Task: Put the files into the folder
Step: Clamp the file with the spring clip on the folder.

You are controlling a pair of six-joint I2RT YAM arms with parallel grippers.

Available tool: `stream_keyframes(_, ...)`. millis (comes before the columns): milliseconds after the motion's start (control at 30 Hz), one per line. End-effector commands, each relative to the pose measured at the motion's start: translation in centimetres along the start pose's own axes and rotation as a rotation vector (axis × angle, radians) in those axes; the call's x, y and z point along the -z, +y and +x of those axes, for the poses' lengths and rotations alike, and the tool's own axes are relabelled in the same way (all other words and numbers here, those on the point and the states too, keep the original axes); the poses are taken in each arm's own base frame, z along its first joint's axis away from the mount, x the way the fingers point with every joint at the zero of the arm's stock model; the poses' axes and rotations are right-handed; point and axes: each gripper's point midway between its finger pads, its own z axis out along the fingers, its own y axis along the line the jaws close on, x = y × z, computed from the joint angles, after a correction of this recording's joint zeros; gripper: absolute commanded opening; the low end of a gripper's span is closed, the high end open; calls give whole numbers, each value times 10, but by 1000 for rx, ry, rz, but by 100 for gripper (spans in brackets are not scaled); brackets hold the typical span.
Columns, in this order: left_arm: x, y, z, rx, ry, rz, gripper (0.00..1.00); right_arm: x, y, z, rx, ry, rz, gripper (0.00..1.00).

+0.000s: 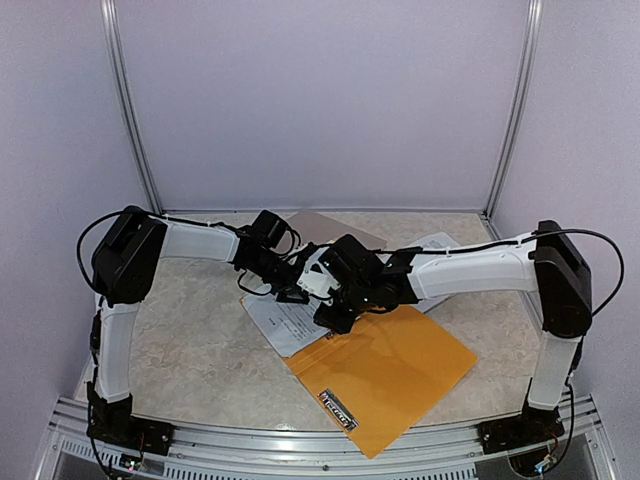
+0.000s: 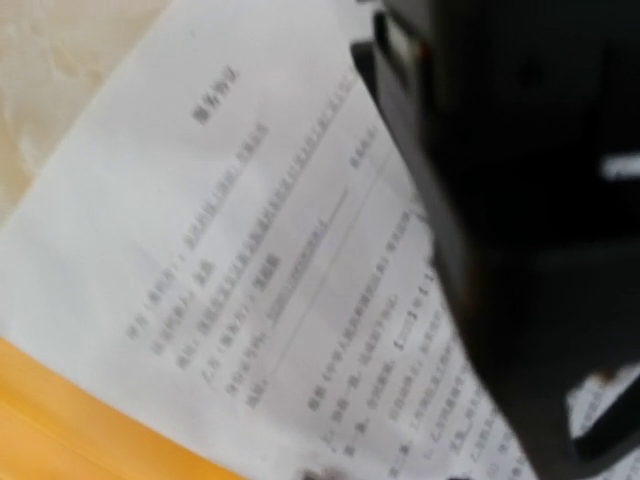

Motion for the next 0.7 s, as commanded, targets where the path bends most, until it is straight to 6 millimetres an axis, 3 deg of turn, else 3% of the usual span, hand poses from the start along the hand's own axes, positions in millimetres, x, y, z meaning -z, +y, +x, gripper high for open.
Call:
stream_keyframes(0,-25,30,43,105,128,-59,99,0,3,-11,0,-10,0,51)
stream_keyframes(467,-25,29,43,105,129,-55,99,-14,6,14,20,97,6,47)
stream_keyframes(667,-25,29,43,107,130,-54,99,-13,-1,16,11,115,43,32)
